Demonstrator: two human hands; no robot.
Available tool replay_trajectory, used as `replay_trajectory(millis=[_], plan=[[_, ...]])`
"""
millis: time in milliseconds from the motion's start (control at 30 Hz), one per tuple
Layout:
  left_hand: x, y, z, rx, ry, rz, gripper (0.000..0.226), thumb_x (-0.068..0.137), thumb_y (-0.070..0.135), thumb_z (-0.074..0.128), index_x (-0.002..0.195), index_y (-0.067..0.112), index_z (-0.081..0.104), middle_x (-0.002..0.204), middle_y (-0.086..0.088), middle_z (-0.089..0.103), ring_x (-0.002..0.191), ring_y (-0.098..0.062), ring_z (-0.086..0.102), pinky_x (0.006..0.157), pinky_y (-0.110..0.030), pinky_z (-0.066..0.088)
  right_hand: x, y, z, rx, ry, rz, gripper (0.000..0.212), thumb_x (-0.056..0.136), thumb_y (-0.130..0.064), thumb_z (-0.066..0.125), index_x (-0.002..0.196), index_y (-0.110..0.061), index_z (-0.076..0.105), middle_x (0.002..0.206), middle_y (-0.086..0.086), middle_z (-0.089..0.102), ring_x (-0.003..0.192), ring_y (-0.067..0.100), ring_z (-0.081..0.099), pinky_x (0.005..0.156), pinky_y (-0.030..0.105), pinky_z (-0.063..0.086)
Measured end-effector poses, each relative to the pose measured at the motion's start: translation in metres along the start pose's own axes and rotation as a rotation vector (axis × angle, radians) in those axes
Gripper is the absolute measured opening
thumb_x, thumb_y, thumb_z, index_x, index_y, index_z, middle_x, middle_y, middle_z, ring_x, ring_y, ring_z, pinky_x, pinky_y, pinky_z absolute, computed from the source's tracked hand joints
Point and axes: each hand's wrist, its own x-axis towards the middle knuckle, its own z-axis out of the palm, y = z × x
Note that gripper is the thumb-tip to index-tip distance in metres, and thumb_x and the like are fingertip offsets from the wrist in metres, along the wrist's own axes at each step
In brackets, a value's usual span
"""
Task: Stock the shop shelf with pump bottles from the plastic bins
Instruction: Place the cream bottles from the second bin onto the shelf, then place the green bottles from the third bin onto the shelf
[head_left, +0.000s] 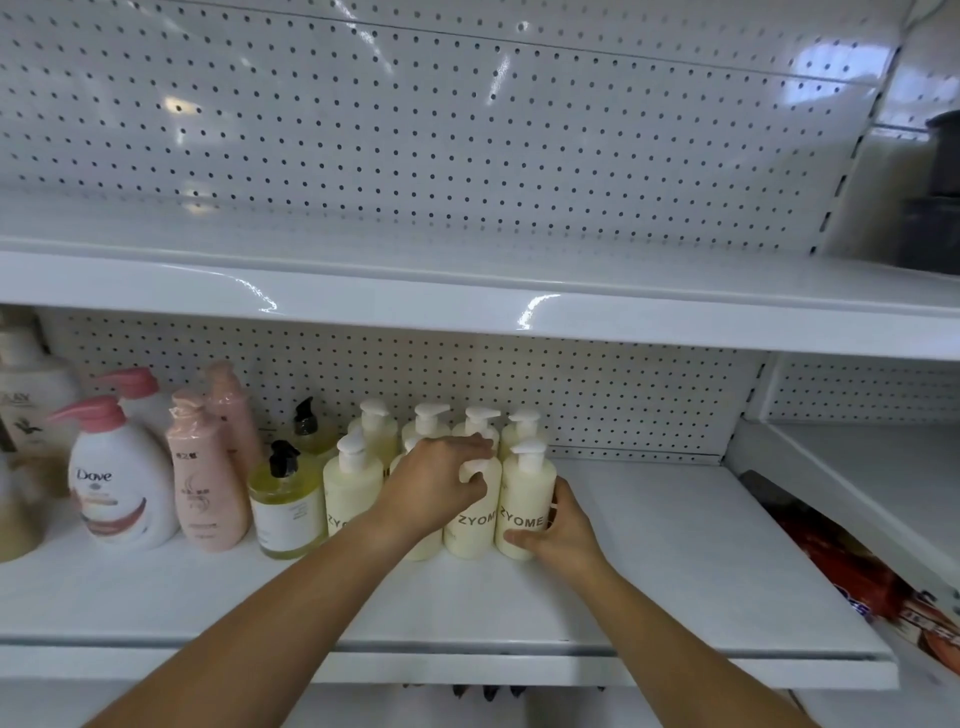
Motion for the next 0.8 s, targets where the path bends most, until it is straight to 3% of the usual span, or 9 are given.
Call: replay_trajectory(millis=[300, 500, 600, 733, 800], plan=[[0.001, -0.010, 0.003, -0.032, 0.022, 0.044, 0.038, 0.081, 0.012, 0.065, 0.115, 0.026, 0.073, 0.131, 0.016, 0.064, 0.129, 0.007, 0.048, 0.101, -0.031, 0.050, -0.002, 0.005, 0.002, -0.056, -0.051, 0.015, 0.081, 0.070, -0.020, 0.087, 0.131, -0.036, 0.037, 0.126, -0.010, 0.059, 0.115, 0.013, 0.059, 0.099, 0.041, 0.050], [0.002, -0.015, 0.004, -0.043, -0.003, 0.052, 0.036, 0.083, 0.010, 0.064, 0.114, 0.025, 0.074, 0.132, 0.018, 0.062, 0.129, 0.009, 0.047, 0.101, -0.031, 0.050, -0.003, 0.003, 0.002, -0.083, -0.062, 0.027, 0.075, 0.073, -0.016, 0.085, 0.130, -0.034, 0.039, 0.126, -0.009, 0.058, 0.117, 0.012, 0.058, 0.098, 0.035, 0.049], [0.003, -0.014, 0.003, -0.017, -0.017, 0.062, 0.036, 0.084, 0.012, 0.063, 0.116, 0.025, 0.073, 0.135, 0.017, 0.061, 0.131, 0.006, 0.047, 0.101, -0.032, 0.050, -0.005, -0.001, 0.001, -0.128, -0.064, 0.046, 0.076, 0.072, -0.019, 0.086, 0.130, -0.032, 0.040, 0.126, -0.010, 0.059, 0.118, 0.013, 0.058, 0.102, 0.041, 0.049], [0.002, -0.007, 0.001, 0.021, -0.035, 0.043, 0.037, 0.086, 0.019, 0.063, 0.121, 0.026, 0.070, 0.139, 0.015, 0.058, 0.134, 0.003, 0.045, 0.102, -0.030, 0.048, -0.010, -0.024, -0.020, -0.381, -0.209, 0.030, 0.092, 0.071, -0.030, 0.087, 0.146, -0.025, 0.034, 0.137, -0.009, 0.053, 0.125, 0.013, 0.050, 0.101, 0.029, 0.041], [0.000, 0.000, -0.001, 0.057, -0.059, 0.037, 0.040, 0.085, 0.024, 0.062, 0.125, 0.026, 0.067, 0.141, 0.013, 0.057, 0.134, -0.004, 0.048, 0.100, -0.033, 0.049, -0.011, -0.042, -0.038, -0.514, -0.224, -0.007, 0.088, 0.075, -0.029, 0.084, 0.148, -0.020, 0.036, 0.144, -0.003, 0.050, 0.131, 0.018, 0.047, 0.100, 0.027, 0.038]])
